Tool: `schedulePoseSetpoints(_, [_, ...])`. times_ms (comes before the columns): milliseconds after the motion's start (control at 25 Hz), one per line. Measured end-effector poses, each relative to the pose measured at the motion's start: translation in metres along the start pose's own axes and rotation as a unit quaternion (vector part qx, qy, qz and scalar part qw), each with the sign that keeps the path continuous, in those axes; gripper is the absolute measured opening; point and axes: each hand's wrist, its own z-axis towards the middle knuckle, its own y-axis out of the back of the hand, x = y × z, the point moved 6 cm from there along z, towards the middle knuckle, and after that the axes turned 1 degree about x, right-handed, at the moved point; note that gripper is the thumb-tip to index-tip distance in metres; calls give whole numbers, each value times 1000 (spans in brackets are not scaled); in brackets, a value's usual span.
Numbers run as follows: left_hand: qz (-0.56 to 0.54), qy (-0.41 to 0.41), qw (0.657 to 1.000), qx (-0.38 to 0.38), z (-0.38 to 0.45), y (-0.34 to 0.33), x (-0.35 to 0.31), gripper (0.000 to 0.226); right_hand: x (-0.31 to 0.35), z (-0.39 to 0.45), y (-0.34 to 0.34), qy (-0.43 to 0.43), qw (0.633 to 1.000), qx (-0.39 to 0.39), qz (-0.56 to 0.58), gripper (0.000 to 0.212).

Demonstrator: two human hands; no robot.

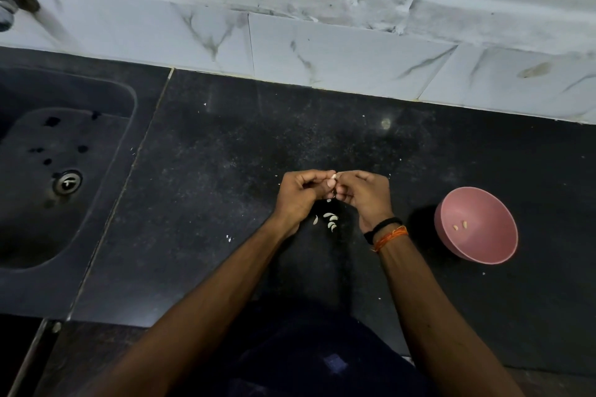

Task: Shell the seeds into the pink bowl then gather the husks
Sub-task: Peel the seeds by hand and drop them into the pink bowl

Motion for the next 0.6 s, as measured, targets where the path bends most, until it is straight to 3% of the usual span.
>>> schedulePoseSetpoints(280, [9,-16,1000,-12,0,5,-3,15,1,-1,-8,-17,999,41,-21,11])
schedulePoseSetpoints(600, [81,-57,995,-34,3,12,-3,14,8,-2,-6,38,994,55,-82,11])
